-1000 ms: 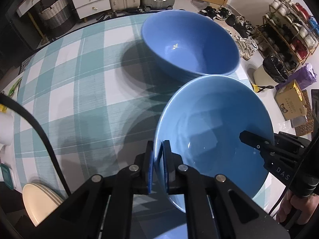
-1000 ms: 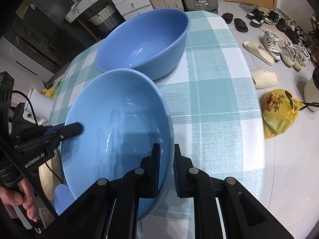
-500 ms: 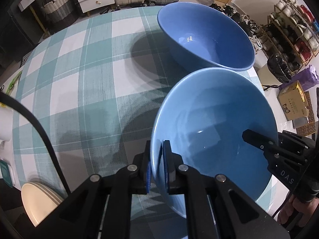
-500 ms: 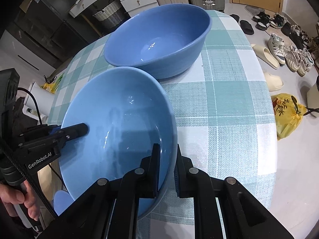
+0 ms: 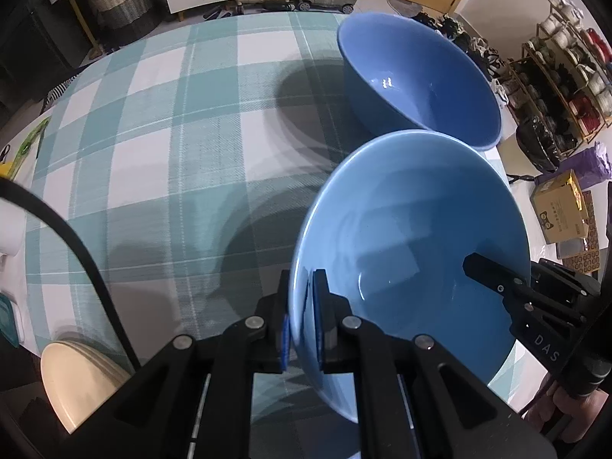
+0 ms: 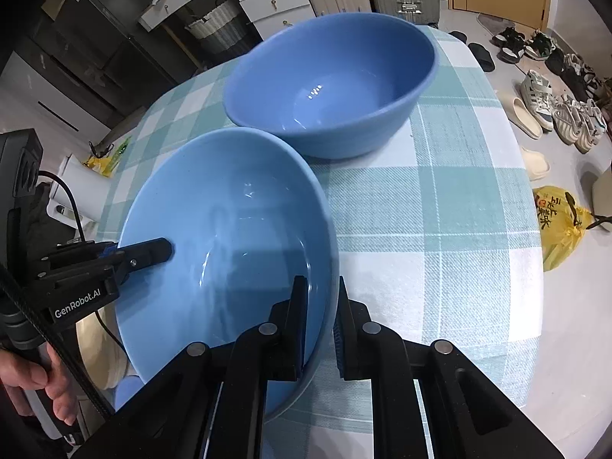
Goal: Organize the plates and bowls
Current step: 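Lift the light blue bowl with both tools and carry it toward the plates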
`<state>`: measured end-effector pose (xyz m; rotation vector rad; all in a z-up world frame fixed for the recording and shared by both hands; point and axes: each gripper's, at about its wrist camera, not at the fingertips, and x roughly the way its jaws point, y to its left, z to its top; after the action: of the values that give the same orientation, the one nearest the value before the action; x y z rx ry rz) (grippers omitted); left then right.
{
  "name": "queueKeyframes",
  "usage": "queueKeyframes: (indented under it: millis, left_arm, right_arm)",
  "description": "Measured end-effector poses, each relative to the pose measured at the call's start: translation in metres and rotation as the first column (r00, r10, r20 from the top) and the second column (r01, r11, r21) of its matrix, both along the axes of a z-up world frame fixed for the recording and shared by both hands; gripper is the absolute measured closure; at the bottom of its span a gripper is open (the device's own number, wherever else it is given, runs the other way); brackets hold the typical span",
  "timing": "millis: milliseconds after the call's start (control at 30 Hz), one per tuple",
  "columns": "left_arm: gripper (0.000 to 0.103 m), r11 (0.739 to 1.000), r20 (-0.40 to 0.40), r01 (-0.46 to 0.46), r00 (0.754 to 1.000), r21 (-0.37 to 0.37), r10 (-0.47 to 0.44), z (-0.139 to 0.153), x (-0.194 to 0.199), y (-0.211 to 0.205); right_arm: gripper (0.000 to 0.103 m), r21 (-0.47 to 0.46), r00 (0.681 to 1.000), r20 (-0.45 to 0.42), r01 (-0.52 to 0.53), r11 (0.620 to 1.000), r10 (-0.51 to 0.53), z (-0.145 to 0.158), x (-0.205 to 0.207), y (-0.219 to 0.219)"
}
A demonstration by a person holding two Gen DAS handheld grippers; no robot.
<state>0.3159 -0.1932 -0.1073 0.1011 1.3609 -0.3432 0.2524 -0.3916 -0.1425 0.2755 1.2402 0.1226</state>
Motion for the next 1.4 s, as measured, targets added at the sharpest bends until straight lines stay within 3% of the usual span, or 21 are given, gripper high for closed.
queueKeyframes:
  millis: [433, 800, 1400]
  left_arm:
    - [0.097, 0.999, 0.005, -0.045, 0.999, -0.023, 0.045, 0.021, 0.002, 0.021]
    - [0.097, 0.994, -0.024, -0.077, 0.997, -0.081, 0.076, 0.030, 0.004, 0.038]
    - [0.097, 0.994, 0.020, -0.044, 0.999, -0.102, 0.047, 0.081, -0.027, 0.047]
  right_arm:
    - [0.092, 0.016, 1.000, 0.010, 0.028, 0.999, -0.028, 0.022, 0.006, 0.016]
    - [0.096, -0.025, 0.999, 0.033, 0.001, 1.000, 0.000, 0.043, 0.008, 0.028]
    - [0.097, -0.049, 0.997, 0.076, 0.001, 0.999, 0.002, 0.101, -0.025, 0.041]
